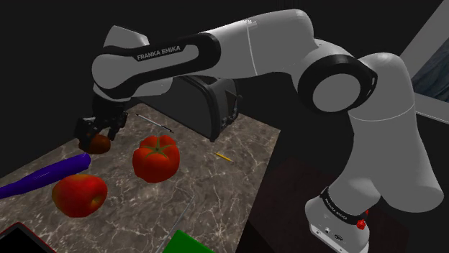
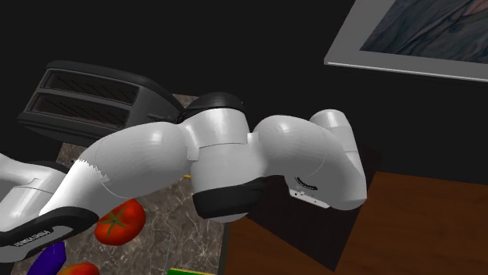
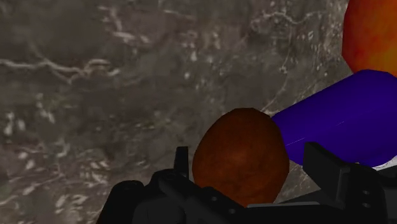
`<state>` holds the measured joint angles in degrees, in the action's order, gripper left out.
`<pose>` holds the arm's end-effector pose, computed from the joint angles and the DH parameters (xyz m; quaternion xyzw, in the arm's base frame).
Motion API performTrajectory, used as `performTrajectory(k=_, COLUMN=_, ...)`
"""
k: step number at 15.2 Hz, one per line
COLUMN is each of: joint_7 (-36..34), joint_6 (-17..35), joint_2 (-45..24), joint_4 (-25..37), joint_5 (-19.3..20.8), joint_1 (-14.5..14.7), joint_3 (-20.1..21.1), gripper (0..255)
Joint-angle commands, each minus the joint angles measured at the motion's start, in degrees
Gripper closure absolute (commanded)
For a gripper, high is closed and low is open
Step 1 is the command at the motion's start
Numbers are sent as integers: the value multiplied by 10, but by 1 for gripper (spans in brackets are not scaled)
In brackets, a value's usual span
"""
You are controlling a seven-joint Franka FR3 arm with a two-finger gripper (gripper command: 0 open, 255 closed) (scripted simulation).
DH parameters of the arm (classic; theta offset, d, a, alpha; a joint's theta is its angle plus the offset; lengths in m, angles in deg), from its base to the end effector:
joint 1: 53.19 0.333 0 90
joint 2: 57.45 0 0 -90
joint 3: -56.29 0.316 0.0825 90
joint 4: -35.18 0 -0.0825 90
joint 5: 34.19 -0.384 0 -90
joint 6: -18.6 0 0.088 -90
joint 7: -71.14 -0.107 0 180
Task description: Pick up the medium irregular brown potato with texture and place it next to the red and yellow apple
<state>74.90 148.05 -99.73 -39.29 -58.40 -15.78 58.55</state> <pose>0.5862 0.4903 0.3298 -0.9447 -0.2461 -0.0446 0.2121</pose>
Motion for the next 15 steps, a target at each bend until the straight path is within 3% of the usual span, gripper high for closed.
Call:
performTrajectory(k=1, joint_7=0, joint_6=-1, joint_2=-1, joint_4=-1, joint_5=0, joint_1=0, joint_3=1, gripper=0)
performTrajectory(k=4, joint_7=1, joint_6=3, joint_2=2, joint_4=-8, joint_5=-1, joint_1=1, joint_3=1, gripper=0)
performTrajectory(k=8, joint_7=2, joint_6=-33, joint_2=53, joint_4=-27, joint_5=1, joint_1=-11, joint_3=-4, gripper=0)
performTrajectory(k=15, joint_7=2, joint_6=-33, joint_2=53, joint_4=-27, joint_5=1, joint_1=-11, joint_3=-4, gripper=0)
